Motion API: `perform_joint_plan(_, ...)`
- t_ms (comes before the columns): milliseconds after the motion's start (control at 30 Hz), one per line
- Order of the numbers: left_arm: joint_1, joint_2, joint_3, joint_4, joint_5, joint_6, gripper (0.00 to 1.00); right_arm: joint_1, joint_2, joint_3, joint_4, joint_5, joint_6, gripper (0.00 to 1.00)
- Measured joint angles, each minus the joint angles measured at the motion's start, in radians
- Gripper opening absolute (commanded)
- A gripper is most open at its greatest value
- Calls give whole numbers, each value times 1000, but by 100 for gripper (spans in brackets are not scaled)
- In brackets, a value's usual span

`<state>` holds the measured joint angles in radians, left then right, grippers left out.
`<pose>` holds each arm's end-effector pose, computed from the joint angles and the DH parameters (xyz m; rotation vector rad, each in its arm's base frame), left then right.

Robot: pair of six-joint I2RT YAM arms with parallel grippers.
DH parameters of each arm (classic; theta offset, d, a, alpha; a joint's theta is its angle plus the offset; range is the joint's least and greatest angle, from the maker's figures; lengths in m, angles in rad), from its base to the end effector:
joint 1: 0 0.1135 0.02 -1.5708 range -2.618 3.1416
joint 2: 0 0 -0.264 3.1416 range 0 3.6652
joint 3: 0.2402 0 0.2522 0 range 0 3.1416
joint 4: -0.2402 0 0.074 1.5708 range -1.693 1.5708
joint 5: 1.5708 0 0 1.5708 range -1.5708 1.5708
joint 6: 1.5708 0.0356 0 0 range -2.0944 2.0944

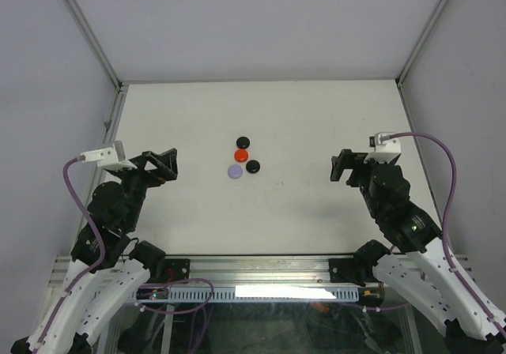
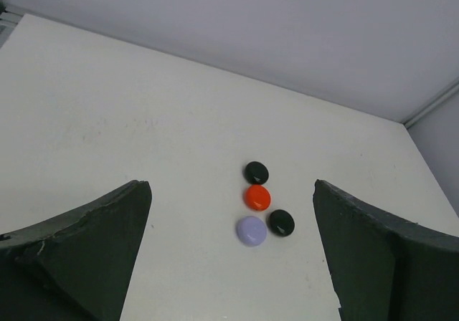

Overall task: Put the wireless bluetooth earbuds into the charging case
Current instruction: Reset both arms

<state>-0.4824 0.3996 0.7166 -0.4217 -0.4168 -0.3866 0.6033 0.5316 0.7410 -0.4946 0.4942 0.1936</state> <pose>0.0925 -0.0321 0.3384 -0.2343 1.6592 -0.3082 0.1089 0.0545 0.3273 -0.0330 1.8220 0.1040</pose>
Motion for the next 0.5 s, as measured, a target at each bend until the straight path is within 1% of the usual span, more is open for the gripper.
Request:
perform_joint_plan(167, 0, -60, -40, 1, -20, 34, 99, 0, -27, -18, 10, 18, 0, 99)
perform_joint_plan(500, 0, -62, -59, -2, -15, 61, 99, 0, -42, -19, 40, 26, -1, 99)
